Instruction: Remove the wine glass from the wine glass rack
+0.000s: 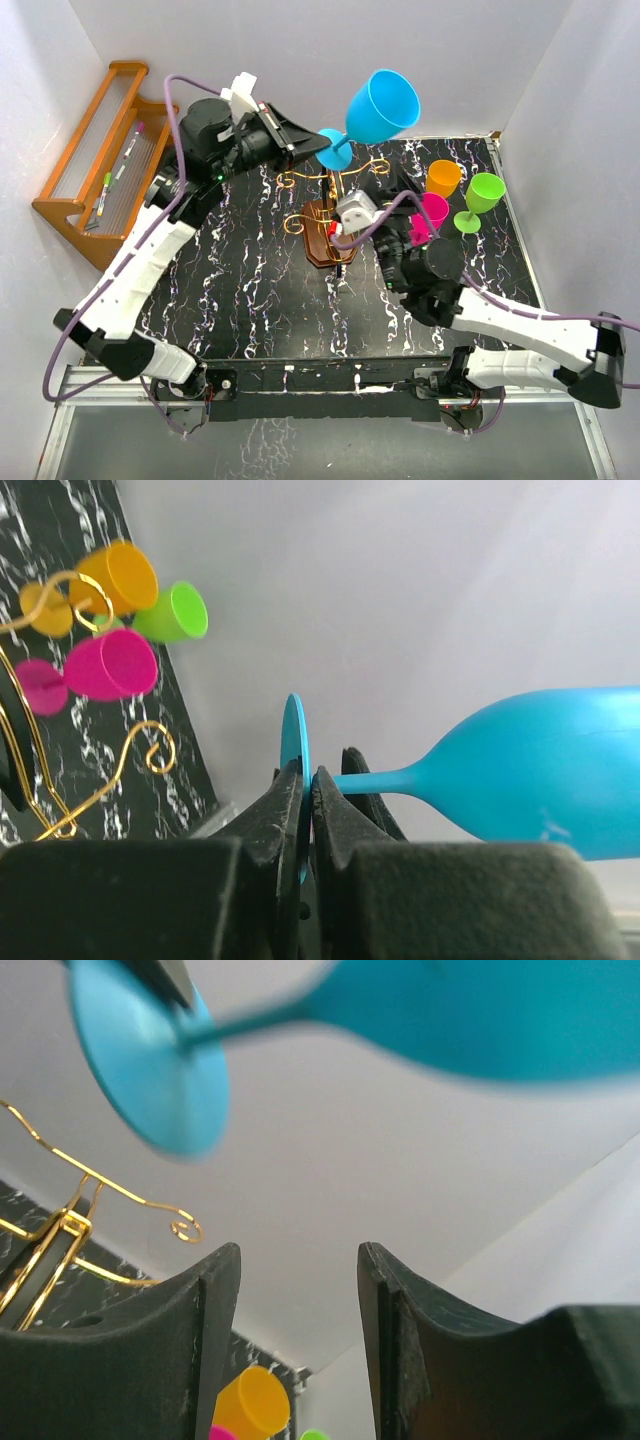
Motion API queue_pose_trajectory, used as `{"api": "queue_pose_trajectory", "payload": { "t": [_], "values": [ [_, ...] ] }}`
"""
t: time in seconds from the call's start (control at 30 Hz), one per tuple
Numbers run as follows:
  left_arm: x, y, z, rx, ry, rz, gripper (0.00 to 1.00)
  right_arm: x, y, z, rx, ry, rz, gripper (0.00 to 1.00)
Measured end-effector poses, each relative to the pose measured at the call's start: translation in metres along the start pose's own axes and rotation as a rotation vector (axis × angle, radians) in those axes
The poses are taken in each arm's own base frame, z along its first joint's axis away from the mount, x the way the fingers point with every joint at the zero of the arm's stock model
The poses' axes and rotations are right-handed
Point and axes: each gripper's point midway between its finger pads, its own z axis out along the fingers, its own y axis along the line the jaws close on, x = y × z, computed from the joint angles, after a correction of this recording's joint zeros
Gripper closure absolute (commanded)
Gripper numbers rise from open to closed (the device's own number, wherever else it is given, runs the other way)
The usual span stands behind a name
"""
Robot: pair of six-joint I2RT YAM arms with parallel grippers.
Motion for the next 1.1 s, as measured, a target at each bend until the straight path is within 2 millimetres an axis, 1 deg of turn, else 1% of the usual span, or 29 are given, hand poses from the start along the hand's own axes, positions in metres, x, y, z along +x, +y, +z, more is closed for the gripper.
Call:
{"api": "queue_pose_trajectory", "payload": {
  "t": [0.1,0.17,0.27,0.33,0.4,0.47,0.57,0.67,0.7,0.73,0.77,0.8,0.87,0.9,0.93,0.97,1.0,1.07,1.1],
  "values": [
    [-0.015,-0.007,-0.015,0.007,-0.112,0.019,1.00,0.010,-0.011,-0.013,-0.027,0.046,0.085,0.48],
    [-0.026,-0.012,-0.027,0.009,-0.190,0.033,1.00,0.016,-0.012,-0.018,-0.054,0.081,0.130,0.48],
    [-0.040,-0.013,-0.041,-0.002,-0.294,0.060,1.00,0.025,-0.008,-0.023,-0.082,0.158,0.222,0.59],
    [-0.049,-0.009,-0.053,-0.026,-0.366,0.083,1.00,0.032,-0.002,-0.024,-0.090,0.210,0.263,0.68],
    [-0.058,-0.006,-0.066,-0.054,-0.437,0.108,1.00,0.038,0.006,-0.020,-0.105,0.269,0.307,0.75],
    [-0.066,-0.006,-0.083,-0.079,-0.506,0.136,1.00,0.046,0.010,-0.008,-0.109,0.335,0.360,0.80],
    [-0.077,-0.010,-0.113,-0.109,-0.607,0.179,1.00,0.071,0.003,0.022,-0.091,0.440,0.450,0.91],
    [-0.084,-0.018,-0.146,-0.122,-0.694,0.218,1.00,0.104,-0.015,0.064,-0.073,0.544,0.584,0.92],
    [-0.086,-0.021,-0.159,-0.125,-0.722,0.235,1.00,0.111,-0.020,0.076,-0.087,0.568,0.631,0.92],
    [-0.086,-0.022,-0.167,-0.129,-0.739,0.247,1.00,0.113,-0.023,0.086,-0.107,0.577,0.674,0.92],
    [-0.086,-0.023,-0.174,-0.135,-0.751,0.263,1.00,0.101,-0.020,0.103,-0.188,0.558,0.764,0.92],
    [-0.086,-0.024,-0.181,-0.139,-0.759,0.283,1.00,0.103,-0.027,0.114,-0.204,0.548,0.819,0.91],
    [-0.083,-0.022,-0.187,-0.155,-0.754,0.322,1.00,0.084,-0.027,0.131,-0.323,0.486,0.967,0.71],
    [-0.082,-0.020,-0.187,-0.166,-0.744,0.342,1.00,0.071,-0.027,0.135,-0.390,0.445,1.052,0.66],
    [-0.080,-0.016,-0.184,-0.182,-0.726,0.360,1.00,0.058,-0.026,0.136,-0.456,0.407,1.130,0.61],
    [-0.078,-0.011,-0.181,-0.196,-0.710,0.375,1.00,0.046,-0.025,0.134,-0.528,0.374,1.206,0.53],
    [-0.076,-0.004,-0.176,-0.218,-0.686,0.391,1.00,0.033,-0.025,0.130,-0.600,0.339,1.279,0.49],
    [-0.070,0.012,-0.164,-0.268,-0.631,0.422,1.00,0.007,-0.022,0.120,-0.741,0.261,1.407,0.48],
    [-0.068,0.018,-0.158,-0.289,-0.605,0.434,1.00,-0.004,-0.020,0.111,-0.812,0.235,1.459,0.48]
  ]
}}
